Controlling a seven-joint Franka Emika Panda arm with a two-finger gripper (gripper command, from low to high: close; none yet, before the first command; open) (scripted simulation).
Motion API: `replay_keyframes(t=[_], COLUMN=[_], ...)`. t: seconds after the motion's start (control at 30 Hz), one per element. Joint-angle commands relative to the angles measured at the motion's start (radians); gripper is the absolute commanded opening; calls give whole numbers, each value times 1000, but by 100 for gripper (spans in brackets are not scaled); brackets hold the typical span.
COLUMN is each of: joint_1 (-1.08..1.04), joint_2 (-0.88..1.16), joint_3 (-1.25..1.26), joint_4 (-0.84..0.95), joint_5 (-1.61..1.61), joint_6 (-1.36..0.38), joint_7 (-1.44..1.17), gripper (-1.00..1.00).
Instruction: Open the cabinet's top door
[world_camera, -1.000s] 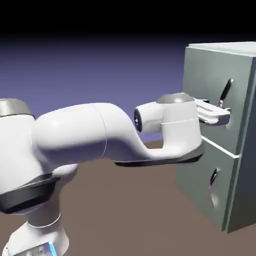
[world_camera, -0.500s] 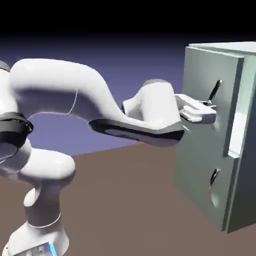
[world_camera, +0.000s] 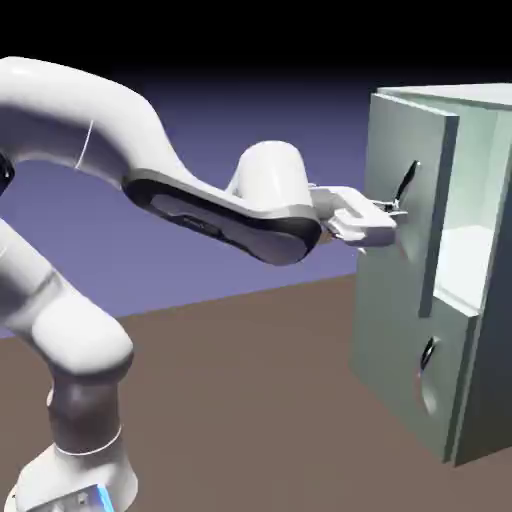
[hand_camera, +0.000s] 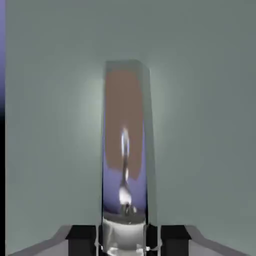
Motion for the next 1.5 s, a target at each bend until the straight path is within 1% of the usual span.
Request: replay_keyframes(t=[0.0, 0.2, 0.37, 0.57, 0.77, 0.9, 1.07, 1.27, 1.47], joint_1=[-22, -119, -157, -156, -124, -104, -109, -161, -234], joint_2=[-13, -99, -166, -225, -231, -188, -86, 82, 283], joint_3=[28, 184, 310, 464, 637, 767, 926, 1099, 1252], joint_4=[-20, -130, -205, -263, -270, -233, -138, 27, 218], joint_5=[43, 304, 522, 783, 1043, 1215, 1393, 1540, 1616], joint_6=[-14, -116, -222, -382, -588, -756, -973, -1234, -1495], joint_7=[-28, -184, -293, -397, -461, -479, -471, -433, -368], gripper=[-100, -100, -100, -100, -100, -100, -100, -100, -100])
